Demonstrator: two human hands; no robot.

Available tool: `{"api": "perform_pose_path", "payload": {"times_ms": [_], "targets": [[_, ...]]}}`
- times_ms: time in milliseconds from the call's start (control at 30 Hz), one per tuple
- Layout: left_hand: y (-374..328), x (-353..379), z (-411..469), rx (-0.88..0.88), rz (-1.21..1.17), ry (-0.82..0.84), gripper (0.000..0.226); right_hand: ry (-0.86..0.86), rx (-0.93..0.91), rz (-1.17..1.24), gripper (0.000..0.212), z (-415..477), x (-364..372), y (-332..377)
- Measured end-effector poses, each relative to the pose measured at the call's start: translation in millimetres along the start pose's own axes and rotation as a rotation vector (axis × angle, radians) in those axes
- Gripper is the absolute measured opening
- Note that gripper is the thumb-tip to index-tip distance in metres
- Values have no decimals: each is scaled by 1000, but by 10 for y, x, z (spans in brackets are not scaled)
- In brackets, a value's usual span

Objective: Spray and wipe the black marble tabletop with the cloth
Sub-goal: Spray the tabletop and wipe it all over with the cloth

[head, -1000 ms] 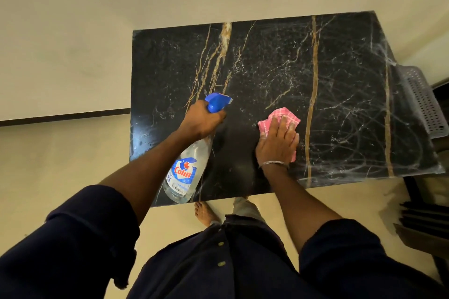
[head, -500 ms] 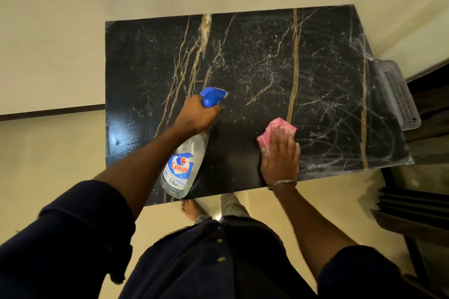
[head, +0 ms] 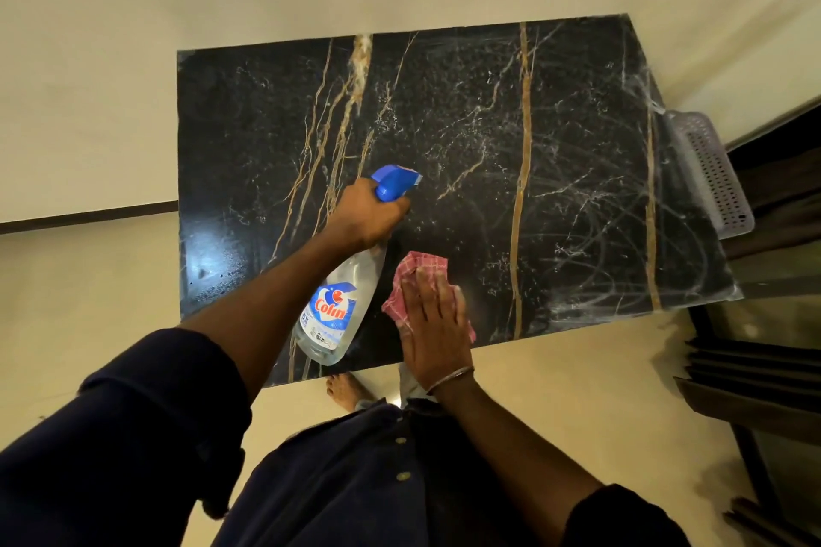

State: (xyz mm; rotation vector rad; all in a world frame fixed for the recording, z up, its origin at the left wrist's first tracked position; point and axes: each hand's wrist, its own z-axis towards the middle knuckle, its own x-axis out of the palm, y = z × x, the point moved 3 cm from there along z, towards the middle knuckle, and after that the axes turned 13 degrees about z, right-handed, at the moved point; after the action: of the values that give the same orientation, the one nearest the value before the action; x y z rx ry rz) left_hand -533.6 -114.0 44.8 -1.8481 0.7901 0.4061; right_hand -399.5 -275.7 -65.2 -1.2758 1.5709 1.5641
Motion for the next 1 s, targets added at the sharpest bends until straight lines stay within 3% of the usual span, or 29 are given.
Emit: {"api": "perform_pose_path", "payload": {"times_ms": [133,333,467,767,900,1000], "targets": [[7,-25,36,-5,7,12,18,-13,-41,25,73,79,-166,-255],[1,-81,96,-29,27,13,23,-145,295,-39,68,394,-666,-1169],[4,-114,158,-79,34,5,27,-216,435,1,67,584,-708,-1143],[-164,-87,244,-46,74,-39,14,-30,66,45,68,971,-265,-101],[-216,-102,337,-26,76,-33,11,24,-20,-14,67,1011,-379,-331],[-220,-135,359,-39,53,-16,13,-67,109,-65,67,1052,-588,-741]]}}
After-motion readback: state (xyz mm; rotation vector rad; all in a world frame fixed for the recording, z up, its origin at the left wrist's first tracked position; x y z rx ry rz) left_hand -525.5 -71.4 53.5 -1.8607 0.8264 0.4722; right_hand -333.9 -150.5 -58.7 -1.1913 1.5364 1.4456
